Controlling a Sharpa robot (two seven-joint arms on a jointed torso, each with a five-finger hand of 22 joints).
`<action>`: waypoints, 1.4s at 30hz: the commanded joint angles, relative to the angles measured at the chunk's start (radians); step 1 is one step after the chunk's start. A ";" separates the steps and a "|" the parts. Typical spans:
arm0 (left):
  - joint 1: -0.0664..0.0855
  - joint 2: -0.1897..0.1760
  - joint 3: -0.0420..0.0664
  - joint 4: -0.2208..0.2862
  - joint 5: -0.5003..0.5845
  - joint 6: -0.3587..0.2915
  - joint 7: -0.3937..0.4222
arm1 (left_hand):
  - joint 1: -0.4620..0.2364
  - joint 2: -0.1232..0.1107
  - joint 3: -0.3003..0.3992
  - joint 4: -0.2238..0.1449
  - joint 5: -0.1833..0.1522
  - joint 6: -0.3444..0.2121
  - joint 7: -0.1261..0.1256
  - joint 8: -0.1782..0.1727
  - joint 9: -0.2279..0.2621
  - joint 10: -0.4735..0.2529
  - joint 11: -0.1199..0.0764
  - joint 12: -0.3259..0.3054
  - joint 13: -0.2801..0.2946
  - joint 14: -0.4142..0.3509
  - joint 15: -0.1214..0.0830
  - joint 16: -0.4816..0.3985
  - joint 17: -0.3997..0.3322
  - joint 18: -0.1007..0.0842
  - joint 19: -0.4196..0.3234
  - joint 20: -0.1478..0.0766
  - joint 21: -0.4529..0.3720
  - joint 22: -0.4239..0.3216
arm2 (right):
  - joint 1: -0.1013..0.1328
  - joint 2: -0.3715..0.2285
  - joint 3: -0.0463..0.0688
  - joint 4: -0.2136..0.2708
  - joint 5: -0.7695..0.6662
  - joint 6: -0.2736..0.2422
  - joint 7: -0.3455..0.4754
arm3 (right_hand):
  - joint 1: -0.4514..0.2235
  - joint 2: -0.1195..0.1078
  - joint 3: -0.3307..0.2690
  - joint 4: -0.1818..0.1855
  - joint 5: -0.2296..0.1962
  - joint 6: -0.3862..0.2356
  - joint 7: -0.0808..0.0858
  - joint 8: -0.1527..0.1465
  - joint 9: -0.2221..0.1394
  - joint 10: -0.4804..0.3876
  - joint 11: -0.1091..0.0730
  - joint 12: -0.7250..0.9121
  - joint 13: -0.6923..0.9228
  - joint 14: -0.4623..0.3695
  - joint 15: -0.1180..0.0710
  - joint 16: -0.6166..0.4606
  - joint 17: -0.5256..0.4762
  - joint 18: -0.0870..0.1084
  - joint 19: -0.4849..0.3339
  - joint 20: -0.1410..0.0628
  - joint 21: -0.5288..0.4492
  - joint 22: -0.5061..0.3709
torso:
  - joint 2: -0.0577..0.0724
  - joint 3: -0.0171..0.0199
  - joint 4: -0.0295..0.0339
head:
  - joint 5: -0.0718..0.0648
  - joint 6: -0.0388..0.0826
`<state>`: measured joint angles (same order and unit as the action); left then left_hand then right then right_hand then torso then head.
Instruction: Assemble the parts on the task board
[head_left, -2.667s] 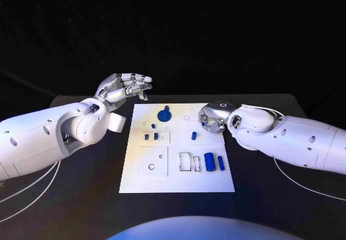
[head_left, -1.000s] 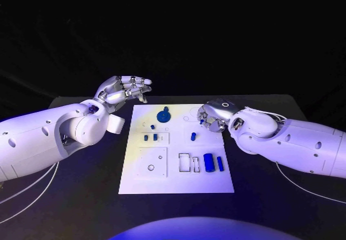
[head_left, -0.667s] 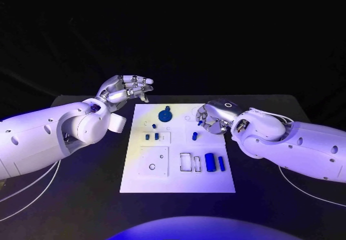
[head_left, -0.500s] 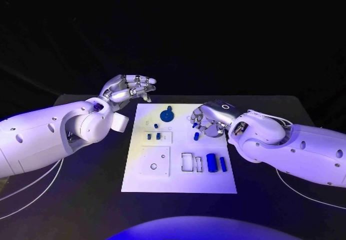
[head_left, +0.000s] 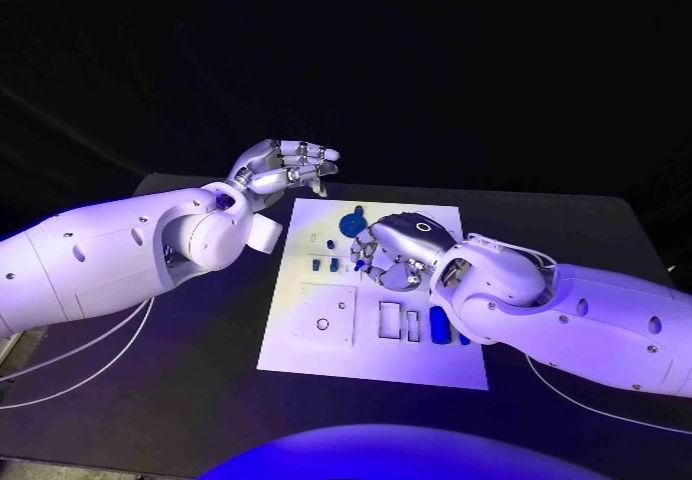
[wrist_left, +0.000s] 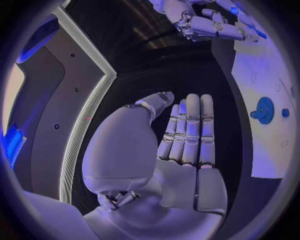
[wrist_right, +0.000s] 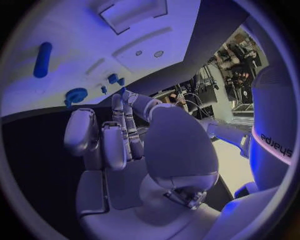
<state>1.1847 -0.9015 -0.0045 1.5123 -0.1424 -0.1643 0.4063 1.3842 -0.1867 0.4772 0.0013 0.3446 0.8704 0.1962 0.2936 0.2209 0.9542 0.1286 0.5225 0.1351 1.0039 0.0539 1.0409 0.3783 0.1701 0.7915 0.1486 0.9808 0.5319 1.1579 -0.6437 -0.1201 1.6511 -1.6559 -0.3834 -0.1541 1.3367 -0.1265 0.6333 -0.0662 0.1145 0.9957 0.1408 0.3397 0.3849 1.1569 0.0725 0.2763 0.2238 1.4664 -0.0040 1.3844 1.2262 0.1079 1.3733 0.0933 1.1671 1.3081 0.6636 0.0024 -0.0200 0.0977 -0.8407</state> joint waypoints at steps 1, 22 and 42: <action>0.000 0.002 0.001 0.002 -0.005 0.009 0.008 | 0.000 0.000 -0.001 -0.005 0.004 -0.009 0.000 -0.006 -0.001 -0.005 -0.001 -0.004 -0.001 -0.005 0.002 -0.005 -0.001 0.012 0.002 0.005 -0.007 -0.001 | -0.016 0.023 -0.003 -0.013 0.015 0.023 0.017 | -0.012 0.000 -0.003 0.003 0.002 0.002 0.000 0.003 0.001 -0.002 -0.005 -0.006 0.000 0.032 -0.007 0.001 0.000 -0.015 0.006 -0.002 0.003 0.008 | 0.000 -0.0002 -0.0021 | 0.010 -0.004; 0.001 0.004 0.001 0.004 -0.005 0.003 0.008 | -0.007 0.002 -0.005 -0.001 0.003 -0.010 0.002 -0.006 0.001 -0.007 0.000 -0.002 -0.001 -0.005 0.004 -0.004 -0.002 0.011 0.002 0.008 -0.011 -0.004 | -0.071 0.079 -0.017 -0.068 0.024 0.053 0.025 | -0.014 0.002 -0.002 0.003 0.004 0.000 0.001 0.002 0.001 -0.003 -0.005 -0.008 0.000 0.032 -0.007 0.001 0.000 -0.014 0.004 -0.002 -0.002 0.006 | 0.000 0.0016 -0.0012 | 0.042 -0.032; 0.001 0.007 0.001 0.001 -0.004 0.010 0.000 | -0.013 0.001 -0.008 0.003 0.003 -0.011 0.002 -0.007 0.001 -0.010 0.001 -0.001 -0.001 -0.006 0.006 -0.004 -0.002 0.011 0.001 0.009 -0.015 -0.007 | -0.082 0.085 -0.021 -0.084 0.022 0.078 0.025 | -0.015 0.004 -0.002 0.003 0.004 -0.002 0.001 0.002 0.001 -0.004 -0.005 -0.010 0.000 0.032 -0.007 0.000 -0.001 -0.014 0.004 -0.002 -0.002 0.006 | 0.000 0.0005 -0.0003 | 0.040 -0.032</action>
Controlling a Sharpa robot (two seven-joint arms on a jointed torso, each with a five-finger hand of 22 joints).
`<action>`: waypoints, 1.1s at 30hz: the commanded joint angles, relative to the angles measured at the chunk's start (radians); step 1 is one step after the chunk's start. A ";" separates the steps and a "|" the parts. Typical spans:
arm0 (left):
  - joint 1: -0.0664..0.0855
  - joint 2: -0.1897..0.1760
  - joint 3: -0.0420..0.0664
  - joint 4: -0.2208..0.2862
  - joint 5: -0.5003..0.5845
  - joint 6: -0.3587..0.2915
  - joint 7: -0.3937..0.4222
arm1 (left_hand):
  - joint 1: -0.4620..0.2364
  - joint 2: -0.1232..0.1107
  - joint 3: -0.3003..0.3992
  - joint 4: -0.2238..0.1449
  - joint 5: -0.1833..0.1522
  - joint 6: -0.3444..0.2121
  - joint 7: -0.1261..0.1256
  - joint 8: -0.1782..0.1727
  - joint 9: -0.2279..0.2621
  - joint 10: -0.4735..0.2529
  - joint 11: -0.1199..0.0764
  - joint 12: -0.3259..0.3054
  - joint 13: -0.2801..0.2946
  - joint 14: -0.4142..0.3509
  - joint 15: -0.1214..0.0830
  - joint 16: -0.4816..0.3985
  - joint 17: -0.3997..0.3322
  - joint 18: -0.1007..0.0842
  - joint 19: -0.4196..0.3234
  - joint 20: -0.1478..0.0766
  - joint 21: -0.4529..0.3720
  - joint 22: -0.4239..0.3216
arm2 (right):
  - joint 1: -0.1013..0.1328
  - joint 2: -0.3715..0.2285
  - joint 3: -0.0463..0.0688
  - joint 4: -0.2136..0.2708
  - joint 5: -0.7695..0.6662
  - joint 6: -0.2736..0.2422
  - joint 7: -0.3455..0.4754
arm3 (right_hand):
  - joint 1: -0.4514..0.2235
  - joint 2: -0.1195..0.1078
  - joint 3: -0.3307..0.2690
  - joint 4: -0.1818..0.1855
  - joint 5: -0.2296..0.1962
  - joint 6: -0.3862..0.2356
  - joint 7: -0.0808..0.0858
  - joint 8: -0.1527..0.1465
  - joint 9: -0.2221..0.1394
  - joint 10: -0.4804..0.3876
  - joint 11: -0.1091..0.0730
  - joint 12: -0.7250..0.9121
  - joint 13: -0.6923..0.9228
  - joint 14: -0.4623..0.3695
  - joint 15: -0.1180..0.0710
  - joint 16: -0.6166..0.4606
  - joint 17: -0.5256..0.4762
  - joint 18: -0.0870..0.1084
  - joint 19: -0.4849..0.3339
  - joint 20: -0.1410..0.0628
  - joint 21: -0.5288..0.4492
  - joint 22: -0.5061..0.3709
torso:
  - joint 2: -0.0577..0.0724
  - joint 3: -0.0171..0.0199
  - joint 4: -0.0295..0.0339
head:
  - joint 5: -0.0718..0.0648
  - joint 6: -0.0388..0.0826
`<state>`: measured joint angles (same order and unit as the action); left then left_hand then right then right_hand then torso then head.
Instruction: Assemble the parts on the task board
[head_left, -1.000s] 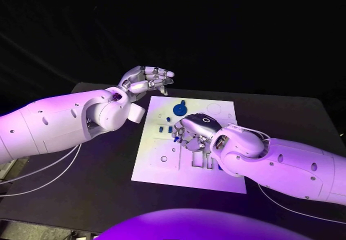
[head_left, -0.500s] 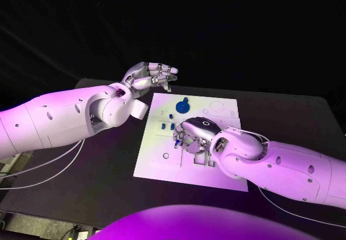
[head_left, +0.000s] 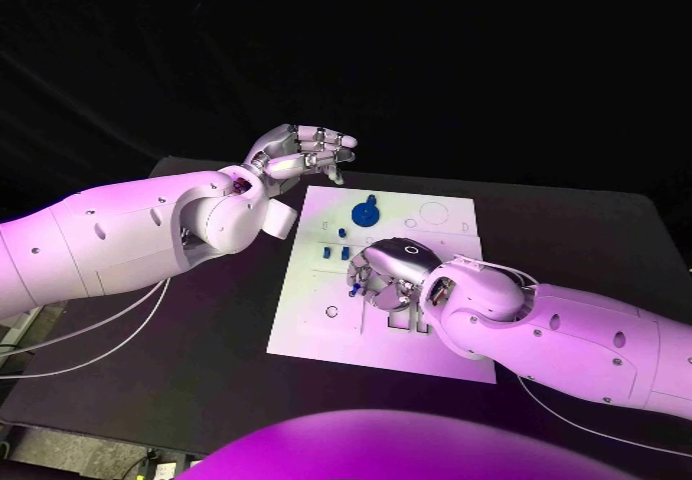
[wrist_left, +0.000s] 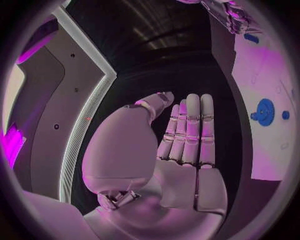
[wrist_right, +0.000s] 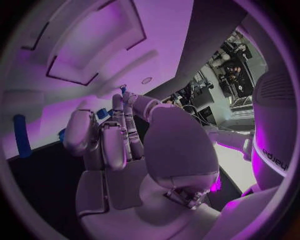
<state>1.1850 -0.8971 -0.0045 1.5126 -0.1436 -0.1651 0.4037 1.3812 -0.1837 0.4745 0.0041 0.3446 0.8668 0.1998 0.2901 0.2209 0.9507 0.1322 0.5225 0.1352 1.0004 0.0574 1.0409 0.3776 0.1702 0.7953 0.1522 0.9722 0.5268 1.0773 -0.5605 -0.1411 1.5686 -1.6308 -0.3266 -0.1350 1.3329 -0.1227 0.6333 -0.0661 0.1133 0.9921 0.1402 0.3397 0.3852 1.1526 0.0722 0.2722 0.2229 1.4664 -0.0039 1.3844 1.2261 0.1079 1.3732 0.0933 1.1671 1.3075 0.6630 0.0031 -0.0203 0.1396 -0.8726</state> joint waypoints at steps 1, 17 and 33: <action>0.000 0.003 0.001 0.001 -0.003 0.011 0.003 | -0.010 -0.002 -0.006 0.000 0.003 -0.008 -0.001 -0.004 0.001 -0.006 -0.003 -0.001 -0.001 -0.002 0.002 -0.004 -0.001 0.011 -0.002 0.006 -0.007 -0.001 | -0.001 0.002 0.000 -0.001 -0.003 0.022 0.006 | -0.011 0.000 -0.002 0.003 0.005 0.002 0.002 0.002 0.001 0.001 -0.004 -0.006 0.001 0.032 -0.007 0.001 -0.001 -0.014 0.004 -0.002 -0.002 0.007 | 0.001 0.0000 0.0001 | -0.002 0.000; 0.000 0.004 0.001 0.000 -0.003 0.011 0.002 | -0.011 -0.002 -0.006 0.001 0.003 -0.008 -0.002 -0.004 0.002 -0.007 -0.003 -0.001 -0.001 -0.003 0.002 -0.004 -0.001 0.012 -0.002 0.006 -0.009 -0.003 | -0.010 0.020 -0.004 -0.023 -0.032 0.025 -0.016 | -0.011 0.000 -0.002 0.003 0.005 0.002 0.002 0.002 0.001 0.001 -0.004 -0.006 0.001 0.032 -0.007 0.001 -0.001 -0.014 0.004 -0.002 -0.002 0.007 | 0.001 0.0010 0.0012 | -0.001 0.000; 0.001 0.006 0.001 0.000 -0.003 0.010 0.001 | -0.011 -0.002 -0.006 0.001 0.003 -0.008 -0.002 -0.004 0.002 -0.007 -0.003 -0.001 -0.001 -0.003 0.002 -0.004 -0.001 0.012 -0.002 0.006 -0.009 -0.003 | -0.015 0.029 -0.006 -0.028 -0.045 0.060 -0.021 | -0.023 -0.006 -0.009 0.002 0.005 -0.009 0.005 -0.003 0.000 -0.007 -0.001 -0.015 0.000 0.031 -0.004 -0.001 -0.003 -0.013 0.002 0.000 -0.007 0.006 | 0.000 0.0000 -0.0011 | 0.000 0.000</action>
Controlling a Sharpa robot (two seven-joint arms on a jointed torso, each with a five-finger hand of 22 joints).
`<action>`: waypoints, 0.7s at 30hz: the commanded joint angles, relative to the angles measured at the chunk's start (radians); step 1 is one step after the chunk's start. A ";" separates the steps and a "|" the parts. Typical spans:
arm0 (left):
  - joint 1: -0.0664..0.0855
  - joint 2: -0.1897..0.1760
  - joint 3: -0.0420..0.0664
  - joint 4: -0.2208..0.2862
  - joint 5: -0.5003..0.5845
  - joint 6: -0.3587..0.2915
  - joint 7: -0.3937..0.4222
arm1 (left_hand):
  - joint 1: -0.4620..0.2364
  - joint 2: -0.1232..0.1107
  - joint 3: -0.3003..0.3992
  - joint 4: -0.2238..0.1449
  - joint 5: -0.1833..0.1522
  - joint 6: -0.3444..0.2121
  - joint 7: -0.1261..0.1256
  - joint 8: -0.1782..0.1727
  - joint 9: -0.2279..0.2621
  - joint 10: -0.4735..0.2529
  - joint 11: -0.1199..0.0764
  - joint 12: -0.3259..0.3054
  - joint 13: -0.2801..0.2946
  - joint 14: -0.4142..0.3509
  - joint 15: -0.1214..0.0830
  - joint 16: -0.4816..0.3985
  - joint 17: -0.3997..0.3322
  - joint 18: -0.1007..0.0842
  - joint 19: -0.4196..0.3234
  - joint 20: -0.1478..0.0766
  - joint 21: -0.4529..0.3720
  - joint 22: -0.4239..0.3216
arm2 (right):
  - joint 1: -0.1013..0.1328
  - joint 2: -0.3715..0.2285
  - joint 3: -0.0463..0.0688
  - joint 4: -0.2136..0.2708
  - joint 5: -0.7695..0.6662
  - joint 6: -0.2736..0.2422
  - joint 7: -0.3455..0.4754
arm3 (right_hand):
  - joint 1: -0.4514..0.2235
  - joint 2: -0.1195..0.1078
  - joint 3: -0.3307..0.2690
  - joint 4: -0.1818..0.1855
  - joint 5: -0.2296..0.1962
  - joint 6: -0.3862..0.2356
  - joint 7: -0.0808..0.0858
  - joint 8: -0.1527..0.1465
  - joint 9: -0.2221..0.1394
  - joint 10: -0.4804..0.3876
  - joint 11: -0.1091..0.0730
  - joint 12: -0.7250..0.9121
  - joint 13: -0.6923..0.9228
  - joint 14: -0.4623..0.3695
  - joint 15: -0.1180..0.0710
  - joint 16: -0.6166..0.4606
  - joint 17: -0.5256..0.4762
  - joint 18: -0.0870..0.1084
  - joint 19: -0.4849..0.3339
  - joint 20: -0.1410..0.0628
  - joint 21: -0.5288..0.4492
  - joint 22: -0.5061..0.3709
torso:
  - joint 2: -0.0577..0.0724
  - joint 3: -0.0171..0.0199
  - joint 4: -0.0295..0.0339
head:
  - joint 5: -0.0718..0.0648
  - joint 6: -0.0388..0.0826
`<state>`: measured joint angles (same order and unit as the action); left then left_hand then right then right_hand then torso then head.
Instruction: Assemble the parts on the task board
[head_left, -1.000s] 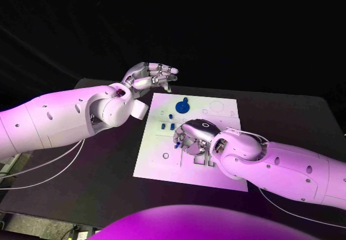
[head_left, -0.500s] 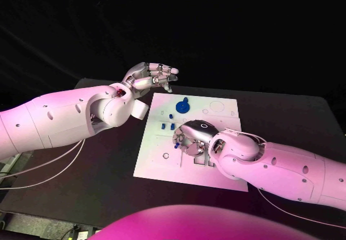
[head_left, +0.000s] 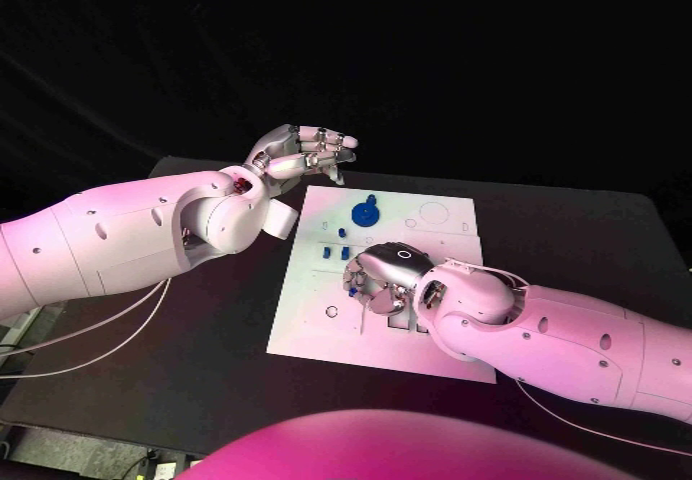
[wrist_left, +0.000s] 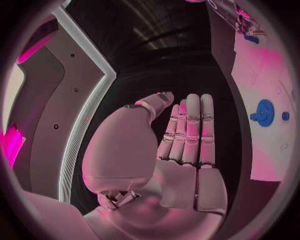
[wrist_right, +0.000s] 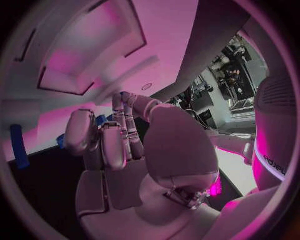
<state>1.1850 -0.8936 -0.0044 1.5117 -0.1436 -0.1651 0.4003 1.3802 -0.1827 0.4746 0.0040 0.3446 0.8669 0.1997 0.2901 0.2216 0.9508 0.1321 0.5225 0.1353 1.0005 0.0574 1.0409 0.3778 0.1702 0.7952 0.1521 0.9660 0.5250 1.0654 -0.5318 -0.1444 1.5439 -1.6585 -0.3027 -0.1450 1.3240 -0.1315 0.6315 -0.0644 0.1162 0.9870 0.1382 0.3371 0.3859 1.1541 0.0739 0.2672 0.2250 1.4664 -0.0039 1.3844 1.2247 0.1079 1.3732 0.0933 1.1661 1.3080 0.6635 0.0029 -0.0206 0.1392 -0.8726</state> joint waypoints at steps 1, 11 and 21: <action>0.001 0.003 0.001 0.001 -0.003 0.010 0.005 | -0.009 -0.002 -0.006 0.000 0.003 -0.008 -0.002 -0.004 0.002 -0.008 -0.003 0.000 -0.001 -0.003 0.002 -0.004 -0.002 0.012 -0.002 0.007 -0.004 -0.002 | -0.003 0.001 -0.003 -0.003 -0.017 0.037 -0.010 | -0.018 0.001 -0.009 0.001 0.004 -0.011 0.009 -0.005 -0.003 -0.014 0.000 -0.015 -0.003 0.031 -0.002 -0.001 -0.002 -0.013 0.001 0.001 -0.008 0.004 | -0.001 0.0002 -0.0009 | 0.000 0.000; 0.001 0.002 0.001 0.001 -0.003 0.010 0.003 | -0.009 -0.002 -0.006 0.000 0.003 -0.008 -0.002 -0.004 0.002 -0.008 -0.003 0.000 -0.001 -0.003 0.002 -0.004 -0.002 0.012 -0.002 0.007 -0.004 -0.002 | -0.003 -0.013 -0.004 0.003 -0.015 -0.027 -0.005 | -0.058 -0.040 -0.026 0.010 0.028 -0.152 0.037 -0.100 -0.042 -0.076 0.030 -0.058 -0.017 0.029 0.023 0.002 0.000 -0.009 -0.009 0.024 -0.032 -0.003 | -0.002 0.0005 -0.0008 | 0.000 0.000; 0.001 -0.001 0.001 0.001 -0.003 0.011 0.002 | -0.007 -0.002 -0.006 -0.001 0.003 -0.009 -0.002 -0.004 0.002 -0.008 -0.003 0.001 0.000 -0.004 0.002 -0.004 -0.002 0.012 -0.002 0.007 -0.006 -0.003 | 0.015 -0.109 0.006 0.092 0.009 -0.095 0.001 | -0.058 -0.044 -0.028 0.010 0.028 -0.157 0.034 -0.105 -0.043 -0.076 0.028 -0.055 -0.017 0.028 0.022 0.000 -0.004 -0.010 -0.007 0.025 -0.029 0.000 | -0.002 0.0008 -0.0028 | -0.007 0.000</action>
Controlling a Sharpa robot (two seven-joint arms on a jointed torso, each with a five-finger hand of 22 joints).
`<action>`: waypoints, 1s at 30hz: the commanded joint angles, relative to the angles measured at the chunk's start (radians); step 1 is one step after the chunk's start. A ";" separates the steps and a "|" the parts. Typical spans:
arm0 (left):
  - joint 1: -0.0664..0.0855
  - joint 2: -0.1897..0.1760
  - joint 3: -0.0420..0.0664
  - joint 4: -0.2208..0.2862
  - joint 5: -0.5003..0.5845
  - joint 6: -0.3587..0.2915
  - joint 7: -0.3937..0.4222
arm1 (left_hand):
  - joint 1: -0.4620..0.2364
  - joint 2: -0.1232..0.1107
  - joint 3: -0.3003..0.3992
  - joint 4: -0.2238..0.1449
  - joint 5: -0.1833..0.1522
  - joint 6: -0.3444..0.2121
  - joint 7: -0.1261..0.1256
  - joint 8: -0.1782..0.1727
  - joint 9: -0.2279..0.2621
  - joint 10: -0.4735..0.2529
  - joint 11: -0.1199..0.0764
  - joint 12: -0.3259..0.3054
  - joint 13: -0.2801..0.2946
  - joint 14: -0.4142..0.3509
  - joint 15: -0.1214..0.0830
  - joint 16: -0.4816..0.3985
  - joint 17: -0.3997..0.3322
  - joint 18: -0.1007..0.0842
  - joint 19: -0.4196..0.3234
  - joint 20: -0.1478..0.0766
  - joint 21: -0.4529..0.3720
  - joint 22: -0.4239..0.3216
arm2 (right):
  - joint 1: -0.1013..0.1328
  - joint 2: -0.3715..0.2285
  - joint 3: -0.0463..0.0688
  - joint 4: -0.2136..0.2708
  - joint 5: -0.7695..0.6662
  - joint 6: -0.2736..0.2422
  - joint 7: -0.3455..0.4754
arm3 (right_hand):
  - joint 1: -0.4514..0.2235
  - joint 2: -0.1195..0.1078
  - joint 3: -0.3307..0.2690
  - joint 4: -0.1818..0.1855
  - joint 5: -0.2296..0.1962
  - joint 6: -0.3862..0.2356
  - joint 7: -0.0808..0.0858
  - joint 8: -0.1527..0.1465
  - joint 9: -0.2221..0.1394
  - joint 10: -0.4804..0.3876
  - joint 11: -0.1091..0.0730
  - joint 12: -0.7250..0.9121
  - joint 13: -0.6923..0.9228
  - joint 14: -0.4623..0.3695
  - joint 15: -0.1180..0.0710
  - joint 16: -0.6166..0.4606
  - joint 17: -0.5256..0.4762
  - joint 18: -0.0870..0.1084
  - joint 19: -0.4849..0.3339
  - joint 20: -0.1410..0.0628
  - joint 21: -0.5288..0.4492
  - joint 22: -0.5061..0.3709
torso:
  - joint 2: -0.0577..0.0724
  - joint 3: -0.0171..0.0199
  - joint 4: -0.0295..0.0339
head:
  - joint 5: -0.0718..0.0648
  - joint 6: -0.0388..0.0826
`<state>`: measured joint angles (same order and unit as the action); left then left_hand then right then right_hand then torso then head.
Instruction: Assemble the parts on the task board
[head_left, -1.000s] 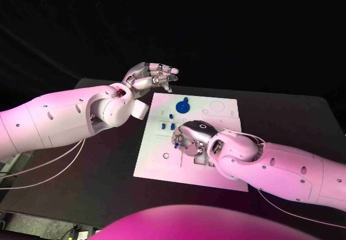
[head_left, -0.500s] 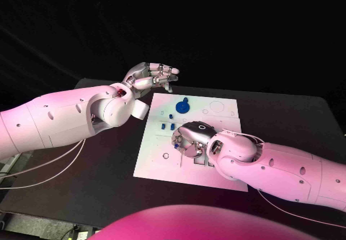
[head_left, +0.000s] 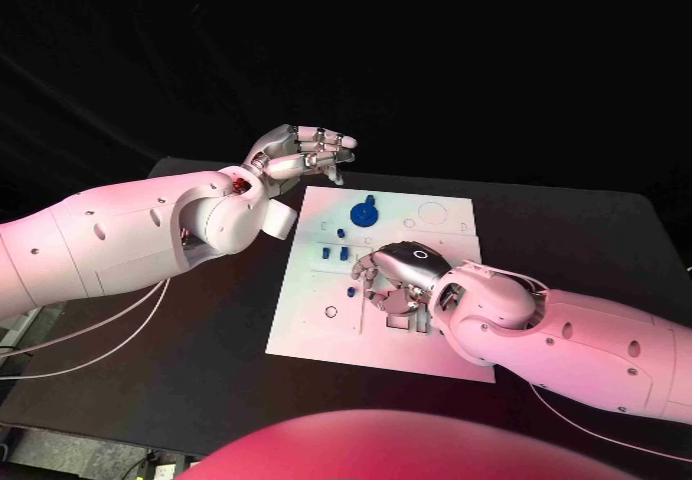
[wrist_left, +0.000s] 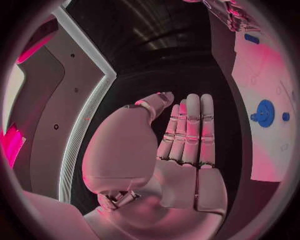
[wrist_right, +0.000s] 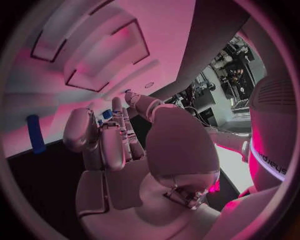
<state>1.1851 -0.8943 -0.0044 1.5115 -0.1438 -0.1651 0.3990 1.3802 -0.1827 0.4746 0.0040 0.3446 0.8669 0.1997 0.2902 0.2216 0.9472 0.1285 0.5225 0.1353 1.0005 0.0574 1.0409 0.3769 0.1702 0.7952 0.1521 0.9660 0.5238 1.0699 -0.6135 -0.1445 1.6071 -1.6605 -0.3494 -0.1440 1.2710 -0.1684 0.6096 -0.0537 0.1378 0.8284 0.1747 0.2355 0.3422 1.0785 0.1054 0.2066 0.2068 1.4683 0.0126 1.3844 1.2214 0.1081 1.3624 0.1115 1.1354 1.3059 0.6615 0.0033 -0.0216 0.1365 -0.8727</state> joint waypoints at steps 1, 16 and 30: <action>0.000 -0.001 0.001 0.001 -0.003 0.010 0.004 | -0.007 -0.002 -0.006 -0.001 0.003 -0.009 -0.002 -0.004 0.002 -0.005 0.001 0.001 0.000 -0.004 0.002 -0.004 -0.001 0.012 -0.002 0.007 -0.006 -0.002 | 0.015 -0.041 0.009 0.040 0.018 -0.049 -0.001 | -0.006 -0.007 -0.007 0.000 0.007 0.004 -0.002 -0.002 0.001 0.001 -0.004 0.006 0.002 0.026 0.005 0.000 -0.001 -0.010 0.005 0.006 0.004 0.003 | 0.000 0.0003 -0.0024 | -0.006 0.000; 0.000 -0.008 0.000 0.005 -0.003 0.013 0.003 | -0.007 -0.002 -0.006 -0.001 0.003 -0.009 -0.002 -0.004 0.002 -0.005 0.001 0.001 0.000 -0.004 0.002 -0.004 -0.001 0.012 -0.002 0.007 -0.006 -0.002 | 0.136 -0.212 0.030 0.048 0.105 0.121 -0.017 | -0.048 -0.054 -0.119 0.038 0.042 -0.031 -0.004 -0.033 -0.004 -0.148 0.013 -0.031 -0.040 -0.003 0.021 -0.029 -0.056 0.010 -0.054 0.021 -0.110 -0.055 | -0.005 -0.0021 -0.0113 | -0.019 0.008; 0.000 -0.007 0.000 0.003 -0.003 0.014 0.003 | -0.007 -0.002 -0.006 -0.001 0.003 -0.009 -0.002 -0.004 0.002 -0.005 0.001 0.001 0.000 -0.004 0.002 -0.004 -0.001 0.012 -0.002 0.007 -0.006 -0.002 | 0.137 -0.179 0.020 -0.007 0.085 0.186 -0.014 | -0.023 -0.037 -0.144 0.037 0.040 -0.026 0.003 -0.033 -0.001 -0.150 0.013 -0.008 -0.046 0.006 0.021 -0.010 -0.030 0.005 -0.039 0.022 -0.088 -0.040 | -0.004 -0.0030 -0.0085 | -0.018 0.012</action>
<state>1.1851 -0.9023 -0.0046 1.5130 -0.1439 -0.1647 0.3971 1.3802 -0.1827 0.4746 0.0040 0.3446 0.8669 0.1997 0.2902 0.2224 0.9473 0.1285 0.5225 0.1353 1.0005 0.0573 1.0409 0.3771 0.1702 0.7952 0.1520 0.9660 0.5228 1.2093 -0.7962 -0.1238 1.6036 -1.5667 -0.2049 -0.1562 1.2414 -0.2070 0.4703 -0.0161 0.1741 0.8028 0.1696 0.2045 0.3402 0.9253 0.1198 0.1961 0.1623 1.4665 0.0285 1.3710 1.1893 0.1080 1.3147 0.1343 1.0435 1.2639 0.6572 0.0012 -0.0303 0.1173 -0.8618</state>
